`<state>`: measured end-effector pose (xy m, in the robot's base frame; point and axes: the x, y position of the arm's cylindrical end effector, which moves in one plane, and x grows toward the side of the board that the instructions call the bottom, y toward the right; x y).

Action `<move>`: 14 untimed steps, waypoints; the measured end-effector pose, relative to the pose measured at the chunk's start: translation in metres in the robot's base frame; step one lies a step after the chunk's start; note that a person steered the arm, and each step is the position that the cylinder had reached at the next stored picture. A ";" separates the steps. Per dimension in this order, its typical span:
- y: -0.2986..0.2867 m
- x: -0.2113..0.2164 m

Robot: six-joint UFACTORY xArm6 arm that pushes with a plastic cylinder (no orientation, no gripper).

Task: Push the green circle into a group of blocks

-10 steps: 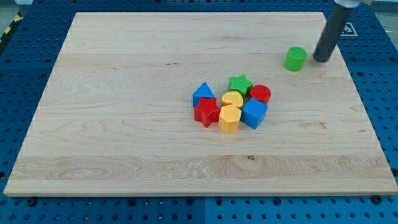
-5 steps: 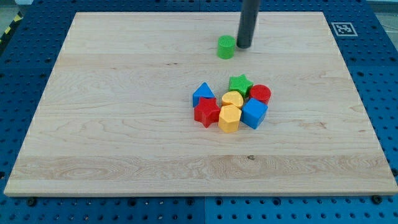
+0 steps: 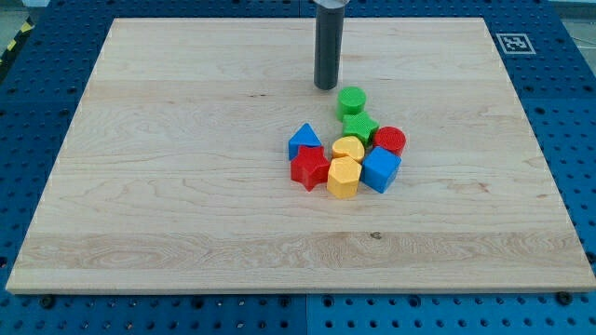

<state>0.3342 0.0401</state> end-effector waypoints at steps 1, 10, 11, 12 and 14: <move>0.039 0.007; -0.053 0.052; -0.059 0.037; -0.047 0.024; -0.043 0.059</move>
<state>0.3931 -0.0025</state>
